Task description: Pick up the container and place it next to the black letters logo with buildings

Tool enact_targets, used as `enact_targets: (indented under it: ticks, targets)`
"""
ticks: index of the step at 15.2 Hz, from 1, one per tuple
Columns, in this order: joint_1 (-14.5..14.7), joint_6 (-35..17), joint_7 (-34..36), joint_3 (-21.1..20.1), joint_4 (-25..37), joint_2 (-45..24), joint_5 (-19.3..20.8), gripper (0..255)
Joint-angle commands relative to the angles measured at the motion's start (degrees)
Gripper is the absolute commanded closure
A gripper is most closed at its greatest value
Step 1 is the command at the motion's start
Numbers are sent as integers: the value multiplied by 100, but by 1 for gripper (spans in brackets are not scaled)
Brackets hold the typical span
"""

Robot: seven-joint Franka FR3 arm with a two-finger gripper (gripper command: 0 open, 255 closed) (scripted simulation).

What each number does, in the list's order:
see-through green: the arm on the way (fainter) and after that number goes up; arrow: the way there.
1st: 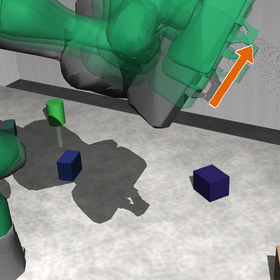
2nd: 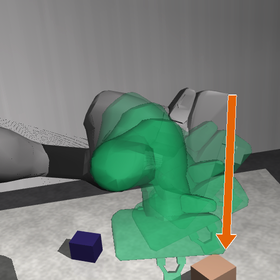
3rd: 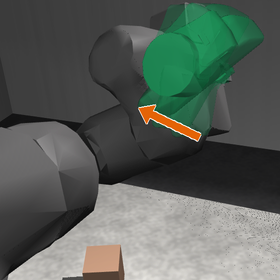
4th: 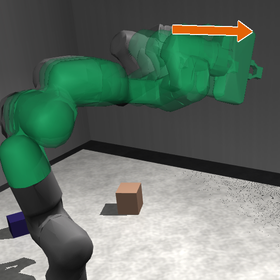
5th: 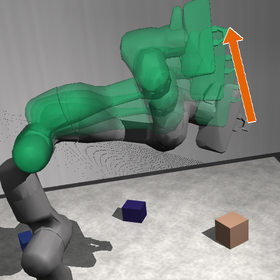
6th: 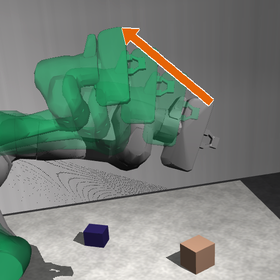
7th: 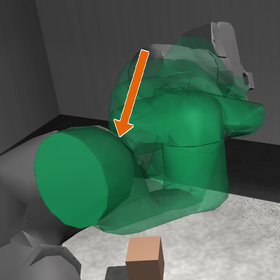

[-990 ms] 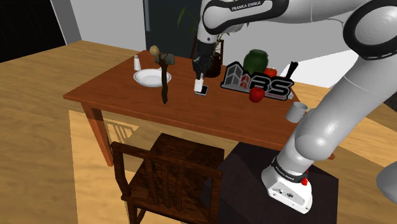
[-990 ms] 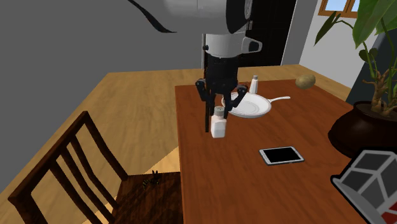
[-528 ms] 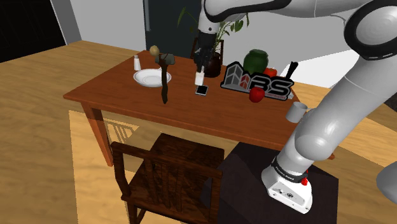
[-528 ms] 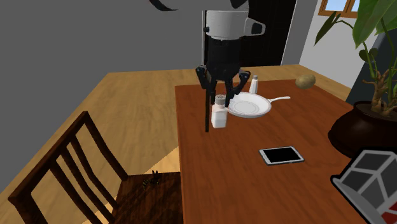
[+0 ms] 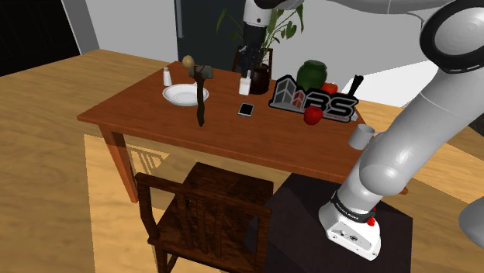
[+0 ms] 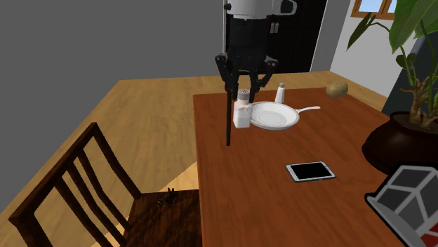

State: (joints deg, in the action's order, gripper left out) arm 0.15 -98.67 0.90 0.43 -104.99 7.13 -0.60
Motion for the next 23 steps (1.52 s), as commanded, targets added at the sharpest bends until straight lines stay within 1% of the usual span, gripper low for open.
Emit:
enact_targets:
  ticks: [1,10,11,17,23]
  targets:
    - [2,158,5,-2,184,-27,1,255]
    - [1,879,11,-1,1048,-171,0,255]
    - [1,884,11,-1,1052,-171,0,255]
    - [-313,839,-713,418,347,485,82,255]
    - [-618,856,-1465,892,-94,951,245,255]
